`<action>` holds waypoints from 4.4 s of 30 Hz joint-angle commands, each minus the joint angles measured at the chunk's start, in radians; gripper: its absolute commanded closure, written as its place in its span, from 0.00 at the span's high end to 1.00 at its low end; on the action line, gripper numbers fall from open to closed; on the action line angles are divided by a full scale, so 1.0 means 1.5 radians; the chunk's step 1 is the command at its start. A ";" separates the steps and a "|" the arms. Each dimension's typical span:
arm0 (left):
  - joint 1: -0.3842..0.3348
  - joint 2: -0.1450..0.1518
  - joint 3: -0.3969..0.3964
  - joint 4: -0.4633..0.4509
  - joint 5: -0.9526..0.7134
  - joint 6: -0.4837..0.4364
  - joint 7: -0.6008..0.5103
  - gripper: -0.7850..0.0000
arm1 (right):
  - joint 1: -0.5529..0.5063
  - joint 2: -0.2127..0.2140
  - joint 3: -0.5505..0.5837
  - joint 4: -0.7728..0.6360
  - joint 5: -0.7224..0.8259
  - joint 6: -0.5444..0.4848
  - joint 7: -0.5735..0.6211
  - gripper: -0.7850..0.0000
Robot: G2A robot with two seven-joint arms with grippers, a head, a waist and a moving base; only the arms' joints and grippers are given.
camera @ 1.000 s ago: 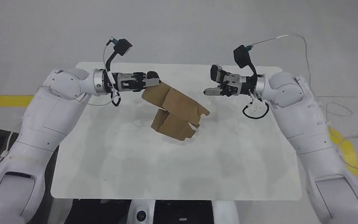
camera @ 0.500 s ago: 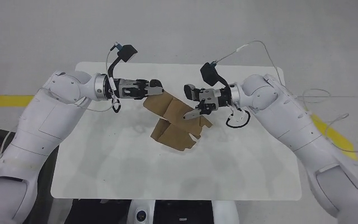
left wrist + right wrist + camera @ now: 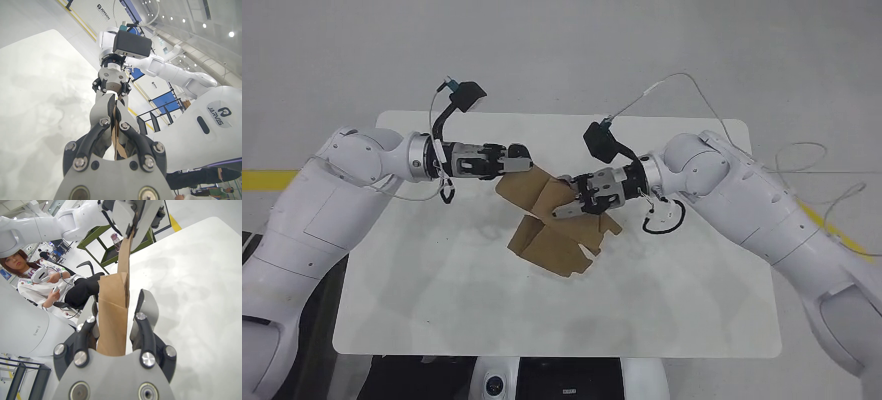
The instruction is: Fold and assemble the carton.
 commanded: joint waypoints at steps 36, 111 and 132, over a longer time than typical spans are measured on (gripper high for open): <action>0.022 0.007 -0.006 0.079 0.030 -0.138 0.138 1.00 | -0.015 -0.027 0.014 0.147 0.227 0.091 -0.090 0.00; 0.094 -0.051 -0.045 0.053 -0.048 0.254 -0.254 0.00 | -0.155 -0.006 0.312 0.103 0.110 0.224 0.224 1.00; 0.110 -0.046 -0.059 0.018 -0.049 0.262 -0.262 0.00 | -0.133 0.014 0.225 0.048 0.155 0.241 0.241 0.07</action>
